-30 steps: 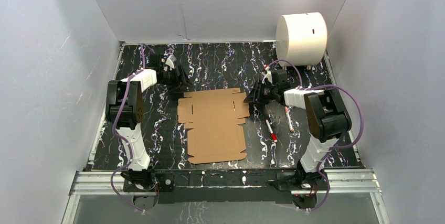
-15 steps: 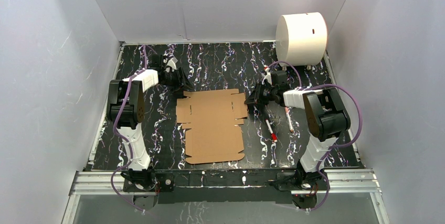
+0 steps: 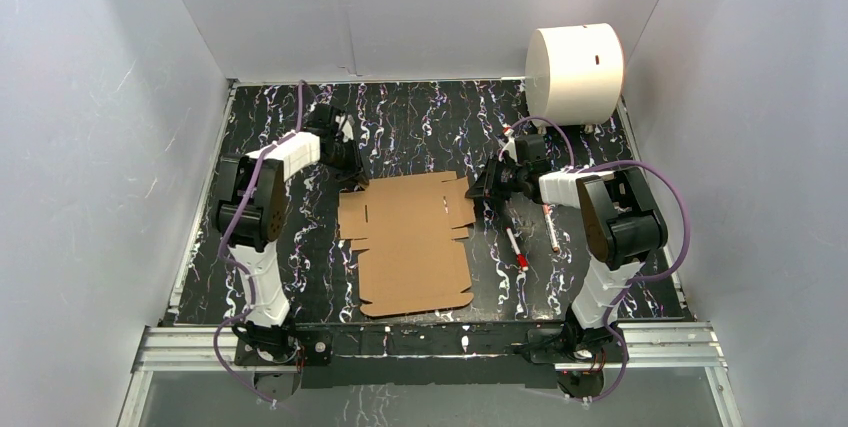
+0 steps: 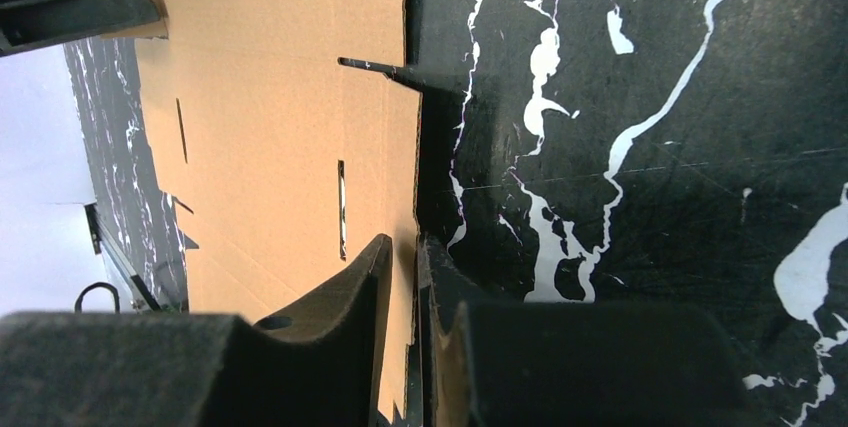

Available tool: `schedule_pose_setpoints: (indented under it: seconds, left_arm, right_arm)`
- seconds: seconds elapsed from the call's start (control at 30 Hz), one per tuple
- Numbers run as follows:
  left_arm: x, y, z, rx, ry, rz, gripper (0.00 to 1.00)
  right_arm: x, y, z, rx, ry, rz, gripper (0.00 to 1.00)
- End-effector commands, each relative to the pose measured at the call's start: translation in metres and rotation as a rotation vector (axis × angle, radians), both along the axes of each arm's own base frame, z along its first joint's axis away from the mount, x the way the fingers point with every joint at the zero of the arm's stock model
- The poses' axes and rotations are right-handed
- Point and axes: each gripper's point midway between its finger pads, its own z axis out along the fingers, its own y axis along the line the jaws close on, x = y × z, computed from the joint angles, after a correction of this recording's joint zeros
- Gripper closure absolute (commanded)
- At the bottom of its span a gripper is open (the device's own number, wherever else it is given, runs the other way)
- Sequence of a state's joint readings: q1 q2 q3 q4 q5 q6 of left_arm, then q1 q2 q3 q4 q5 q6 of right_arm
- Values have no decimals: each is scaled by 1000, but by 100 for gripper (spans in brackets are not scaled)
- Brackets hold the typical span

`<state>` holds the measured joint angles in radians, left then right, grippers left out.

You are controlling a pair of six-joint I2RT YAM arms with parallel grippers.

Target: Fold the paper box

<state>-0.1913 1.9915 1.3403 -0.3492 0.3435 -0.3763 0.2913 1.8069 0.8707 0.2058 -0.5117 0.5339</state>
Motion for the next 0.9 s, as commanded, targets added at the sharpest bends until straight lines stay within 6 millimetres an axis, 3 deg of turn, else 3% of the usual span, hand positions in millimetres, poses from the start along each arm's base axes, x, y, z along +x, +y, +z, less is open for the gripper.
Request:
schedule_pose_setpoints:
  seconds: [0.0, 0.2, 0.43, 0.57, 0.67, 0.8, 0.87]
  left_arm:
    - [1, 5, 28, 136, -68, -21, 87]
    - [2, 2, 29, 241, -91, -53, 100]
    - [4, -4, 36, 290, -117, -76, 100]
    - [3, -4, 40, 292, -129, -82, 100]
    - [2, -2, 45, 294, -140, -84, 100]
    - [0, -4, 49, 278, -152, -87, 100]
    - [-2, -6, 51, 265, -159, -94, 100]
  right_arm:
    - [6, 5, 17, 15, -54, 1, 75]
    - [11, -2, 22, -26, -79, -26, 71]
    - [15, -9, 34, -75, -122, -32, 55]
    - [18, -9, 52, -68, -181, 6, 47]
    - [17, -9, 69, -23, -266, 45, 43]
    - [10, -17, 85, 109, -321, 57, 22]
    - [9, -26, 87, 188, -318, 38, 21]
